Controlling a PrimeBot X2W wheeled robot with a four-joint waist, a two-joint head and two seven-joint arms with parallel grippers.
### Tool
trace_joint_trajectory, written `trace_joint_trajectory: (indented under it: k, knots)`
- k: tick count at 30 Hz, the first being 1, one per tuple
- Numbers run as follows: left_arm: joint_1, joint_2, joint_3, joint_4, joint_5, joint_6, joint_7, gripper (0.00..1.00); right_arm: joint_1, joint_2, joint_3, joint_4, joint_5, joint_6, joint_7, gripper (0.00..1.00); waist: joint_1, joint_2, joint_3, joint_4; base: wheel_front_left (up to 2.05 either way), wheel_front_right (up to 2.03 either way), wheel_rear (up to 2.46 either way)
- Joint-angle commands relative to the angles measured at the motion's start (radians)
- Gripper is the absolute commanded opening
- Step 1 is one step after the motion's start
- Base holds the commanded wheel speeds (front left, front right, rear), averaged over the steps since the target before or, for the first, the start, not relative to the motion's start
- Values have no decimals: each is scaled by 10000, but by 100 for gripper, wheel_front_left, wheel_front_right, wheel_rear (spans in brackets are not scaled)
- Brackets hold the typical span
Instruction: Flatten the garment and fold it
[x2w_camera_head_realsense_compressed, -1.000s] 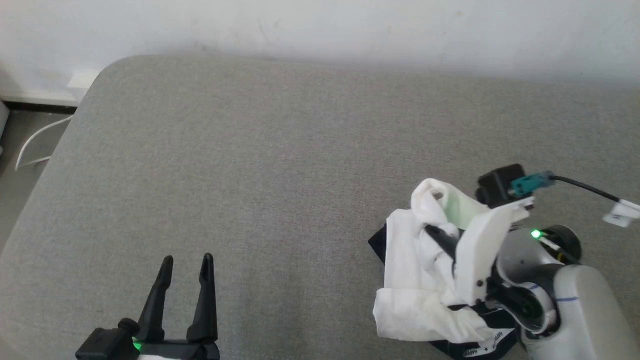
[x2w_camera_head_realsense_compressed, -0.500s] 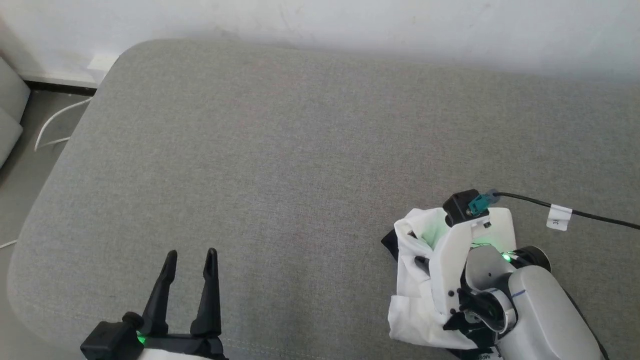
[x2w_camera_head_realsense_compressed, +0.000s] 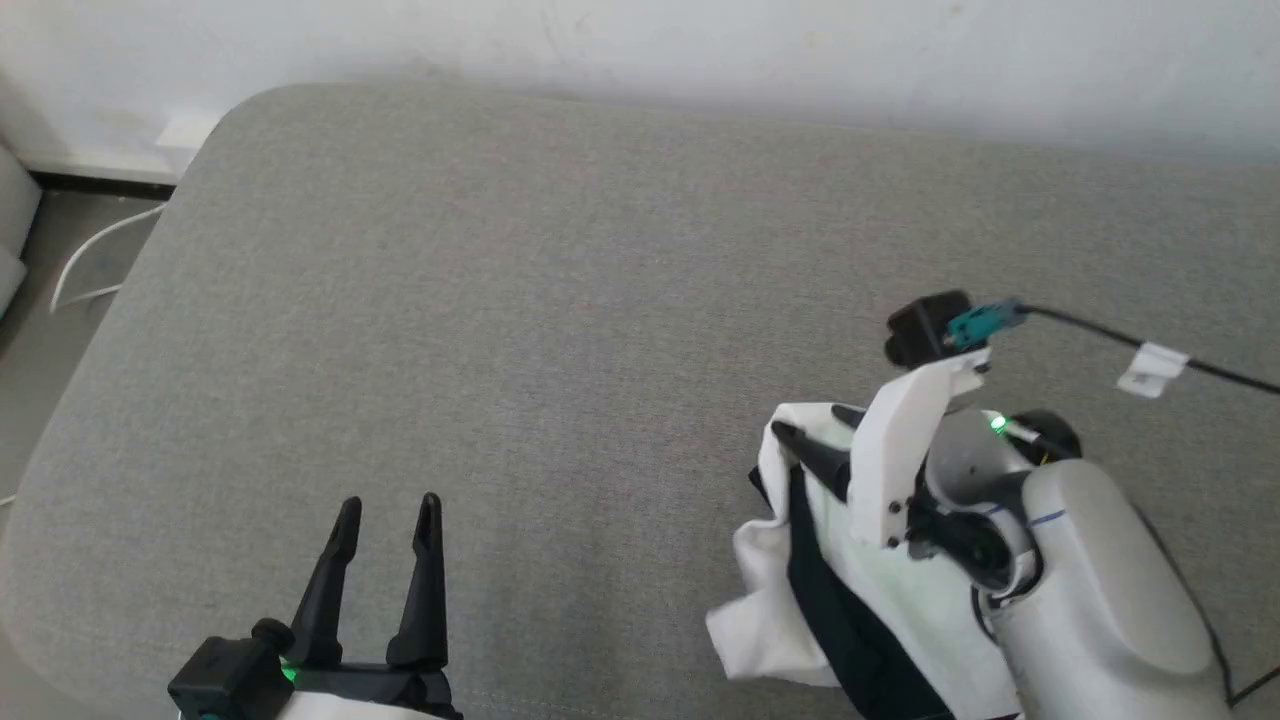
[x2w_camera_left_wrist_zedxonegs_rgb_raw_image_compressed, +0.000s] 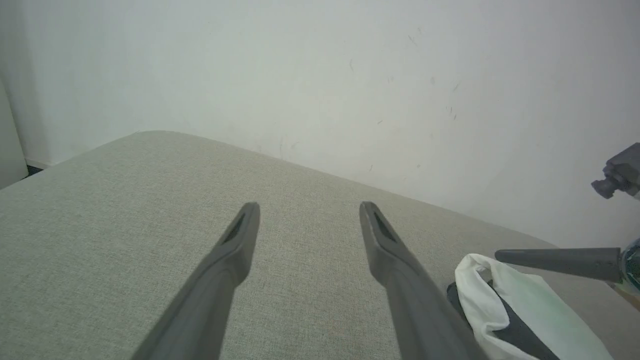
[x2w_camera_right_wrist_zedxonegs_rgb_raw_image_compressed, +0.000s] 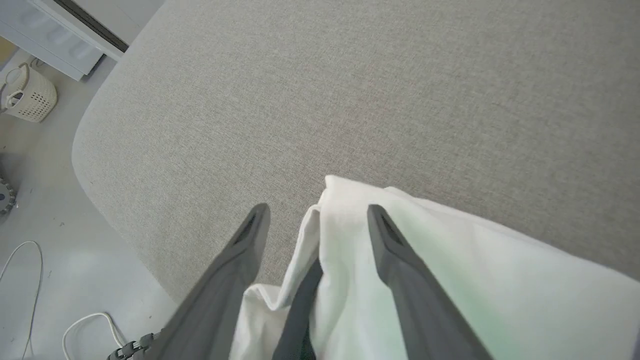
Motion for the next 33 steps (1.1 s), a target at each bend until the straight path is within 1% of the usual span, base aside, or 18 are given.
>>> trace_joint_trajectory:
  k: [1,3,8,12,16,19,22,33]
  knots:
    - [58,1,23,-34,14,32,-46,100,-71,7,-150,-293,28,-7,91,100,0,-1,-69,-189,0,0,0]
    - [115,26,31,-78,10,54,-35,100,107,-18,-554,-1009,-63,-7,237,100,0,-1,-83,-322,0,0,0]
    - [139,96,41,-202,-3,93,-12,100,1028,-387,-1751,-2698,-480,-7,564,100,0,-1,1,-615,0,0,0]
    - [142,150,46,-275,-15,121,5,100,2123,-452,-2578,-3644,-604,-7,1088,100,0,-1,117,-811,0,0,0]
    - [116,203,15,-329,-44,120,24,100,3070,-328,-3171,-4279,-610,-7,1444,100,0,-1,302,-955,0,0,0]
    - [33,241,-29,-344,-64,105,32,100,3512,-215,-3367,-4424,-684,-7,1421,100,0,-1,456,-976,0,0,0]
    - [-48,301,-70,-351,-75,88,51,100,3731,-105,-3414,-4310,-652,-7,1330,100,0,-1,585,-954,0,0,0]
    - [-213,500,-155,-310,-152,49,165,100,3735,3,-3316,-3178,-267,-7,1100,100,0,-1,812,-645,0,0,0]
